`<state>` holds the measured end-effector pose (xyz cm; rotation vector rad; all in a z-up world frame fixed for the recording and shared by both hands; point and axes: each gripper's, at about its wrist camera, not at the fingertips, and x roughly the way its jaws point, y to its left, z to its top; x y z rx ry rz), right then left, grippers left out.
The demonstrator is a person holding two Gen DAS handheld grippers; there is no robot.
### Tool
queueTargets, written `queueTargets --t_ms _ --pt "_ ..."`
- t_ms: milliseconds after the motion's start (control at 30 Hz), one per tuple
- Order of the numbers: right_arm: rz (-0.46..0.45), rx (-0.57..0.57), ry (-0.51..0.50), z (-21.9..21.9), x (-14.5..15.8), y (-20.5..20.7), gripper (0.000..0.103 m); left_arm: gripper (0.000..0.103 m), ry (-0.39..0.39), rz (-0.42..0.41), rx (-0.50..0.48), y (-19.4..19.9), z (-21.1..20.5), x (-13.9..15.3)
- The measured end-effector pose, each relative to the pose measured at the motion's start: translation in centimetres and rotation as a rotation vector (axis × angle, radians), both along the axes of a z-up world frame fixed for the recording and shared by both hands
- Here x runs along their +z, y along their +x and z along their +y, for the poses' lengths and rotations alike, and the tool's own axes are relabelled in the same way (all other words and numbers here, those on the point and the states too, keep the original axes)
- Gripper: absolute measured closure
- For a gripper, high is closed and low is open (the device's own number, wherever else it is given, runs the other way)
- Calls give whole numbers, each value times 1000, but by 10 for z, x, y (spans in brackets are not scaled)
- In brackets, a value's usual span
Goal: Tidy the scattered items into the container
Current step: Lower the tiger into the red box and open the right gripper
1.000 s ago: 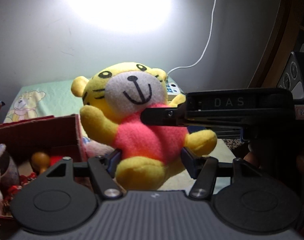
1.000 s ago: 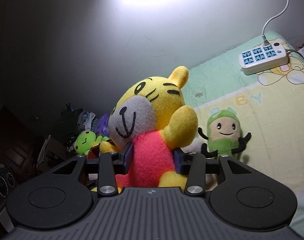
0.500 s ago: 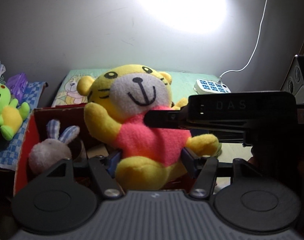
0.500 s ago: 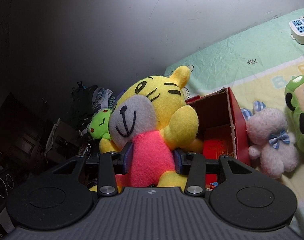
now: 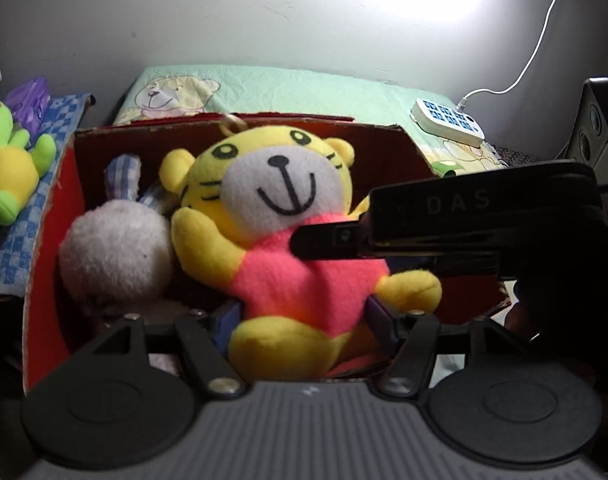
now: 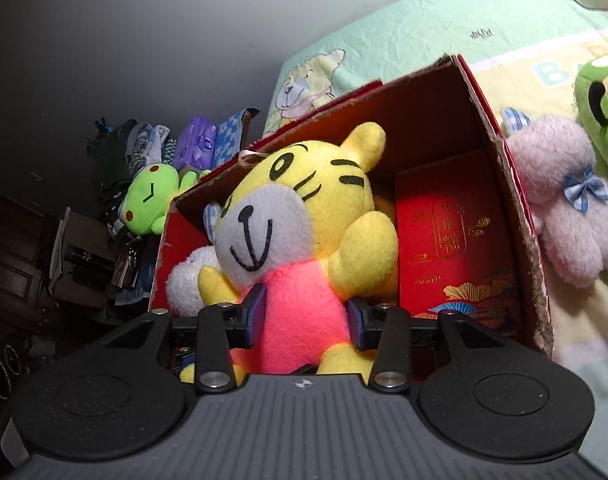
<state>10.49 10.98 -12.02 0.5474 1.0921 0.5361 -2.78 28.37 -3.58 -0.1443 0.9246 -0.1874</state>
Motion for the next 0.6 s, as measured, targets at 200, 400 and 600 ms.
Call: queueTargets --t_ms 200,400,600 --pt "59 4 18 11 -11 2 59 37 28 17 15 3 7 -9" --pt "77 28 8 19 -19 4 58 35 9 59 61 9 17 -18" --pt "88 51 29 16 -27 10 54 34 24 65 81 10 16 -23"
